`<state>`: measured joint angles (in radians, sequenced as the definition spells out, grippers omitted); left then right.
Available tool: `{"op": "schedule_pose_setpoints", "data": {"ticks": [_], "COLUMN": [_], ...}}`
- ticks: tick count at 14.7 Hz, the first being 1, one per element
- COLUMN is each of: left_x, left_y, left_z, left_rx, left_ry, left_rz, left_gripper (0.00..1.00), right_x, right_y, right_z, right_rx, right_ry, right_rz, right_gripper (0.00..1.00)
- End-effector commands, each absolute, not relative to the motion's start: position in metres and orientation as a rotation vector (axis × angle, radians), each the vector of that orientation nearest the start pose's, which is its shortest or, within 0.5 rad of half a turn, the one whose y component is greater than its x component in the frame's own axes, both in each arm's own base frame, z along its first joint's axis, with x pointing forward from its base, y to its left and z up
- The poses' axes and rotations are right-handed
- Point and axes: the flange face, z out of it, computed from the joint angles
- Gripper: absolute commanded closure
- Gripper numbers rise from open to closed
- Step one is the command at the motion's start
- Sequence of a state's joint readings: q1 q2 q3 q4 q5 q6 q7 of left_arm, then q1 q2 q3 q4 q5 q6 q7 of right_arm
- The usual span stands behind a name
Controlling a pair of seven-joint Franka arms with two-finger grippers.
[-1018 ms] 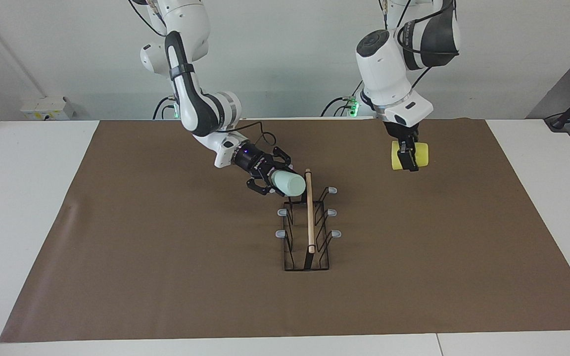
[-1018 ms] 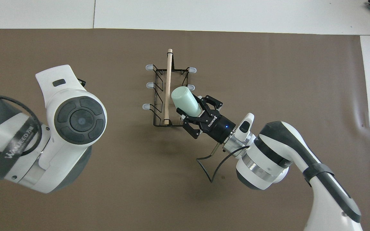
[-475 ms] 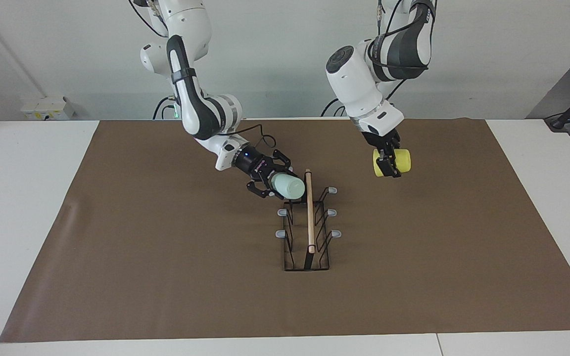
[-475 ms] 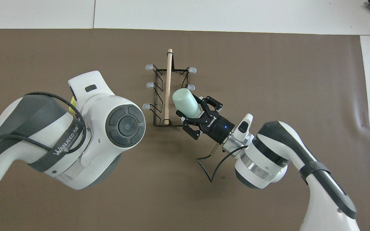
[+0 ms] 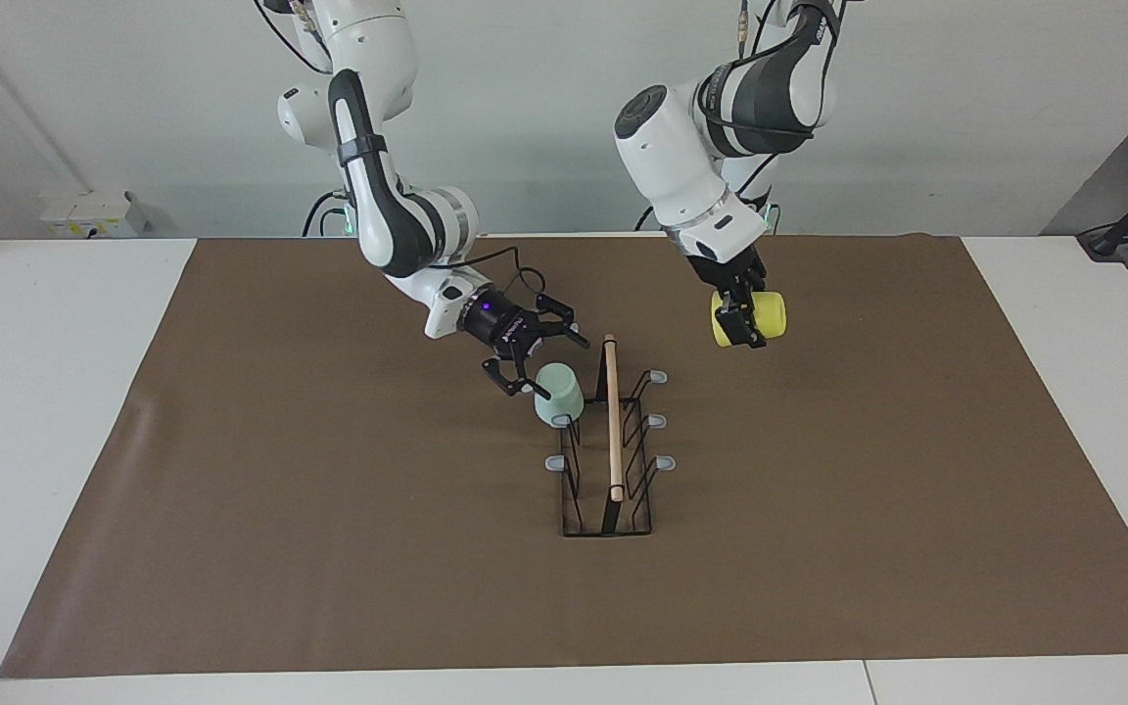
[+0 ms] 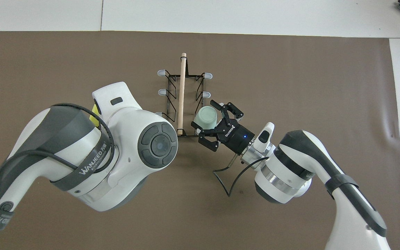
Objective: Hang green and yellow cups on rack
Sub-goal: 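Open the right gripper and withdraw while the left gripper carries the yellow cup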
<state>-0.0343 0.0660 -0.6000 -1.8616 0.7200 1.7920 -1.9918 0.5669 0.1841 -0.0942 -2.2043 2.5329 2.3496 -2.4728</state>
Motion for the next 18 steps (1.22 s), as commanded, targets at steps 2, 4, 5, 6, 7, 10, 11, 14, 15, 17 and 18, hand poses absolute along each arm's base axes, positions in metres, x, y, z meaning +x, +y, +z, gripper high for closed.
{"op": "schedule_pose_setpoints", "data": {"ticks": [2, 4, 5, 6, 7, 10, 11, 14, 15, 17, 18], "left_x": [0.494, 0.502, 0.504, 0.509, 0.514, 0.528, 0.53, 0.525, 0.522, 0.517, 0.517], "left_y": [-0.31, -0.316, -0.326, -0.331, -0.34, -0.363, -0.365, -0.374, -0.378, -0.387, -0.388], "left_z": [0.471, 0.461, 0.46, 0.45, 0.443, 0.432, 0.426, 0.413, 0.409, 0.404, 0.396], "left_rx": [-2.238, -2.195, -2.188, -2.166, -2.142, -2.102, -2.088, -2.086, -2.09, -2.101, -2.101], "left_ry": [-1.449, -1.441, -1.433, -1.432, -1.427, -1.446, -1.428, -1.384, -1.371, -1.362, -1.355], "left_rz": [-0.91, -0.923, -0.952, -0.961, -0.984, -1.015, -1.024, -1.04, -1.041, -1.049, -1.041], "left_gripper": [0.84, 0.84, 0.84, 0.84, 0.84, 0.84, 0.84, 0.84, 0.84, 0.84, 0.84], "right_x": [0.512, 0.52, 0.524, 0.529, 0.537, 0.561, 0.568, 0.576, 0.579, 0.585, 0.586], "right_y": [0.226, 0.203, 0.191, 0.178, 0.163, 0.11, 0.092, 0.053, 0.039, 0.01, 0.002], "right_z": [0.344, 0.357, 0.363, 0.367, 0.371, 0.385, 0.392, 0.4, 0.404, 0.41, 0.412], "right_rx": [-1.931, -1.954, -1.96, -1.972, -1.983, -2.034, -2.055, -2.133, -2.157, -2.218, -2.247], "right_ry": [-0.661, -0.707, -0.714, -0.741, -0.803, -0.952, -0.999, -1.104, -1.168, -1.283, -1.313], "right_rz": [-1.523, -1.548, -1.557, -1.555, -1.552, -1.52, -1.501, -1.416, -1.4, -1.337, -1.298], "right_gripper": [0.0, 0.0, 0.0, 0.0, 0.0, 0.0, 0.0, 0.0, 0.0, 0.0, 0.0]}}
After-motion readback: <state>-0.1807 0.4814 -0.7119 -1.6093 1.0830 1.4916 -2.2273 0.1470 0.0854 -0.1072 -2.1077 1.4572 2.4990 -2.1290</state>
